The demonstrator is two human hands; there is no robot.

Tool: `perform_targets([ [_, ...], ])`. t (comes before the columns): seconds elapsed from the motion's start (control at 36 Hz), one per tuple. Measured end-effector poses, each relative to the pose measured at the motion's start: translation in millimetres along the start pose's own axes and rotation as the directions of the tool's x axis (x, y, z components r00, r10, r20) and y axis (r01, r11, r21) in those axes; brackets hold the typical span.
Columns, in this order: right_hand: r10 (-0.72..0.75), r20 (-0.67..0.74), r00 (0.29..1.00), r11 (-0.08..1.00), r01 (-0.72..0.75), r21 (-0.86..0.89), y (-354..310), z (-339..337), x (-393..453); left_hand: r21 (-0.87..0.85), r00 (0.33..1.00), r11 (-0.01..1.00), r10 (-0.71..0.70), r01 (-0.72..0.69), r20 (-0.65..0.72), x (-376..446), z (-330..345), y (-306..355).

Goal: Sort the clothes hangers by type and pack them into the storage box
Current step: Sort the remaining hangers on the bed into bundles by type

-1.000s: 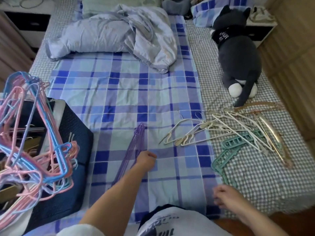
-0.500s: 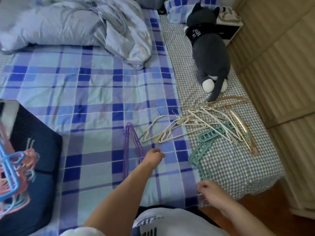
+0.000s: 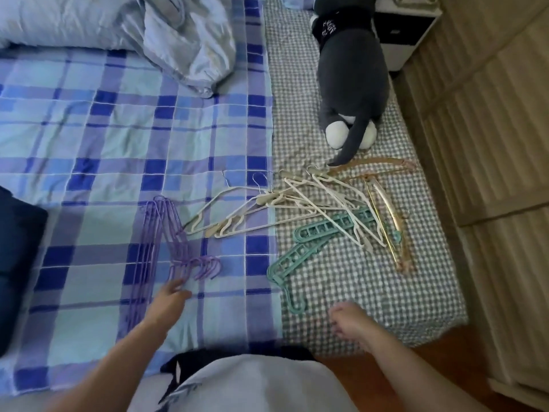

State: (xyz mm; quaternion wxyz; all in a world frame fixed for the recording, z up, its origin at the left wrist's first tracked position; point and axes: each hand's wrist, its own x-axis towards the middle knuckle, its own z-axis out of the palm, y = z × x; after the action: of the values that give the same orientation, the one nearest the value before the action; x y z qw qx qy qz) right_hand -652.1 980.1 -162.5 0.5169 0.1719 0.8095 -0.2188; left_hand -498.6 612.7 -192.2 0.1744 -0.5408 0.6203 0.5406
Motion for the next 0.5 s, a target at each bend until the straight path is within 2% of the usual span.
perform_targets([
  [0.08, -0.035, -0.040, 0.999, 0.998, 0.033, -0.050, -9.3, -41.9, 42.4, -0.038, 0.993, 0.993, -0.112, 0.110, -0.026, -11.8, 5.0, 0.9],
  [0.17, -0.129, -0.137, 0.982, 0.970, 0.097, -0.223, -23.9, -89.5, 75.9, -0.108, 0.979, 0.975, -0.199, 0.195, -0.034, -34.5, 26.0, 18.0],
  [0.28, -0.255, -0.398, 0.881, 0.932, 0.114, -0.344, -44.3, -137.1, 111.6, -0.181, 0.984, 0.967, -0.178, 0.180, 0.025, -77.2, 64.3, 49.2],
  [0.33, -0.331, -0.467, 0.820, 0.905, 0.137, -0.402, -53.2, -153.4, 130.4, -0.200, 0.987, 0.967, -0.150, 0.158, 0.054, -95.0, 85.4, 66.3],
  [0.39, -0.360, -0.482, 0.799, 0.891, 0.141, -0.432, -59.6, -163.9, 152.8, -0.185, 0.989, 0.972, -0.131, 0.142, 0.072, -106.6, 104.4, 77.7],
  [0.5, -0.338, -0.436, 0.834, 0.865, 0.094, -0.492, -70.3, -167.3, 191.7, -0.227, 0.979, 0.955, -0.169, 0.191, 0.111, -120.3, 124.9, 88.7],
])
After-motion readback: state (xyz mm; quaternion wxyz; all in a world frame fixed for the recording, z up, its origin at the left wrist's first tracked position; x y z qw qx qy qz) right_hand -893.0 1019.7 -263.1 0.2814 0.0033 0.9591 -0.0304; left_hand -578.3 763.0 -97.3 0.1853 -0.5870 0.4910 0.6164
